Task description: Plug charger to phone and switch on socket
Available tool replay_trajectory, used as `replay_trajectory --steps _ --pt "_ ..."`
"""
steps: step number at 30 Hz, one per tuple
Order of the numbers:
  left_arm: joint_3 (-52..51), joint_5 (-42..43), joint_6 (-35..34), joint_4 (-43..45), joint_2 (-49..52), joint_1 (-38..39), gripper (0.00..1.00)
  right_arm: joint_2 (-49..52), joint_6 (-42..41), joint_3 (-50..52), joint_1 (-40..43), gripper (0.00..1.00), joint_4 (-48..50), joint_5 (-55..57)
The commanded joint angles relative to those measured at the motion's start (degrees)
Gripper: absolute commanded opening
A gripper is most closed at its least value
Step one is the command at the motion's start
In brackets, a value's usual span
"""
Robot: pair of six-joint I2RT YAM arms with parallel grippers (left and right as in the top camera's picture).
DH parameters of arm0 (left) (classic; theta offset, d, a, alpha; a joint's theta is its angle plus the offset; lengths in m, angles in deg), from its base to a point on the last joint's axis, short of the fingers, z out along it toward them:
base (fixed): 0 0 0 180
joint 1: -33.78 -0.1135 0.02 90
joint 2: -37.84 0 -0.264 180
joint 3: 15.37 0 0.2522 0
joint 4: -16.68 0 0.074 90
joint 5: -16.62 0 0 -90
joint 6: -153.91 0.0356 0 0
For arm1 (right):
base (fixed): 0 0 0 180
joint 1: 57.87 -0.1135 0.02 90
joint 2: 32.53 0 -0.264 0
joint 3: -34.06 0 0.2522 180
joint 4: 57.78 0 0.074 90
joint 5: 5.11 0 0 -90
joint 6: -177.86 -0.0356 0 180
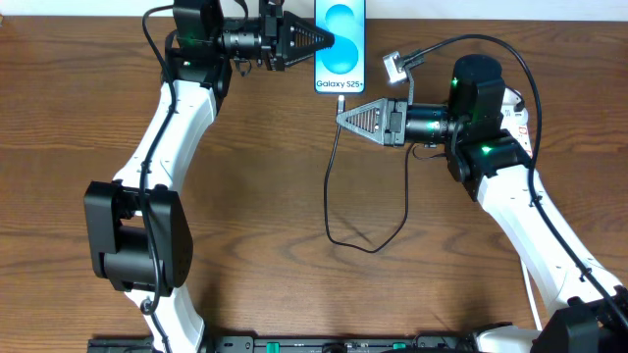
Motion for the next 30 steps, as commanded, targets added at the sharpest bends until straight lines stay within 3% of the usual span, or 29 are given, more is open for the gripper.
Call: replay_trajectory --steps 1,30 --pt "0.8 1.4 -0.3 0.7 -0.9 -0.1 0.07 -0.5 -0.5 -0.7 0.1 0.01 0.3 0.0" --pt "0.8 1.4 -0.5 0.7 -0.9 0.0 0.07 -0.5 -1.3 -0.7 0.1 0.01 0.8 0.0"
